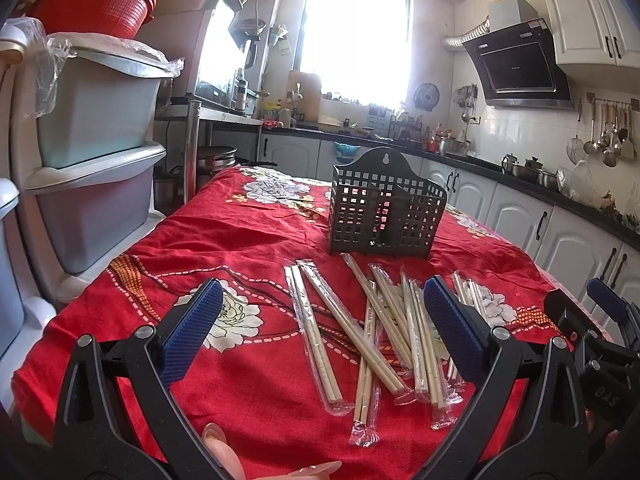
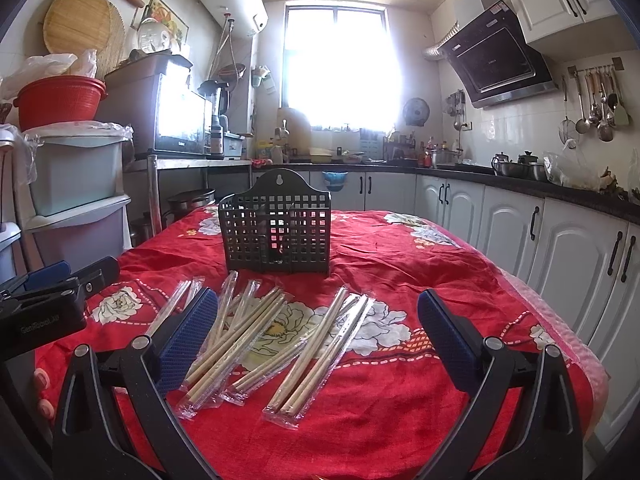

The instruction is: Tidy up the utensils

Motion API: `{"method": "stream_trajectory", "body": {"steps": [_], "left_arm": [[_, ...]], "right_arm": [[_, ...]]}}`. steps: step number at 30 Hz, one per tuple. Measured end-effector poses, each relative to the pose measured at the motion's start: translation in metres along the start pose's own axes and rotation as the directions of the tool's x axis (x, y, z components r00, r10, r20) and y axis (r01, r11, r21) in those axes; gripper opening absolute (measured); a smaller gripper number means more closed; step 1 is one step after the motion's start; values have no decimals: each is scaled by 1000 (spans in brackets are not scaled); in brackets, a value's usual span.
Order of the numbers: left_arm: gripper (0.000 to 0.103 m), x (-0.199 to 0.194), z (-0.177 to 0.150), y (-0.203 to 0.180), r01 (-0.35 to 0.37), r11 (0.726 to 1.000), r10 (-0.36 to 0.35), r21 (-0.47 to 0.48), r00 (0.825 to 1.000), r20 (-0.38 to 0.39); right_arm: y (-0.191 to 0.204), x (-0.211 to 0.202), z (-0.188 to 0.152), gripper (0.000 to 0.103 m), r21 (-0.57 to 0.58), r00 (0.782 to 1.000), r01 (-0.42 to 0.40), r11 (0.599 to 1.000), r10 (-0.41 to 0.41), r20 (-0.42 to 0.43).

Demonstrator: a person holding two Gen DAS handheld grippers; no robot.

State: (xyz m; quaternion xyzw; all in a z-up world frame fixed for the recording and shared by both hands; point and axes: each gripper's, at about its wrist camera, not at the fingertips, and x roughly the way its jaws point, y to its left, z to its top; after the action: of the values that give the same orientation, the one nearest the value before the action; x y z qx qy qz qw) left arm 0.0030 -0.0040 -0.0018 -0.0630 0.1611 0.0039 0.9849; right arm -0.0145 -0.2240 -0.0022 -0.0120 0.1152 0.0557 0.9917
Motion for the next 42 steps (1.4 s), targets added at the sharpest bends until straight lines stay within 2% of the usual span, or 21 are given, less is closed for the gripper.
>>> {"method": "stream_trajectory", "body": {"steps": [7, 16, 20, 24, 30, 37, 40, 42], "left_arm": [[93, 0, 2, 4, -5, 1000, 5, -10, 1000, 1], [93, 6, 7, 28, -58, 995, 56, -77, 998, -33], [93, 10, 15, 45, -47, 991, 39, -124, 997, -66], [93, 17, 24, 54, -57, 990, 44, -126, 994, -103], [93, 34, 40, 56, -5, 991, -14, -131, 989, -146], [93, 64, 55, 43, 47, 993, -70, -109, 974, -214], [93, 84, 56, 36, 54, 994, -78, -94, 957, -278], [93, 99, 54, 33, 82, 990, -114, -110, 939, -324]], "right_arm": [[1, 0, 2, 97, -10, 1000, -10, 1000, 10, 2], [7, 13, 12, 97, -40, 998, -54, 998, 53, -21], [13, 31, 18, 97, -75, 993, -95, 993, 89, -80], [12, 50, 22, 97, -71, 982, -131, 989, 120, -145], [12, 73, 29, 97, -61, 966, -158, 986, 142, -215], [4, 95, 36, 97, -36, 947, -183, 982, 167, -274], [-2, 102, 39, 97, -30, 945, -178, 984, 162, -286], [-8, 108, 40, 97, -19, 941, -172, 985, 158, -298]]}}
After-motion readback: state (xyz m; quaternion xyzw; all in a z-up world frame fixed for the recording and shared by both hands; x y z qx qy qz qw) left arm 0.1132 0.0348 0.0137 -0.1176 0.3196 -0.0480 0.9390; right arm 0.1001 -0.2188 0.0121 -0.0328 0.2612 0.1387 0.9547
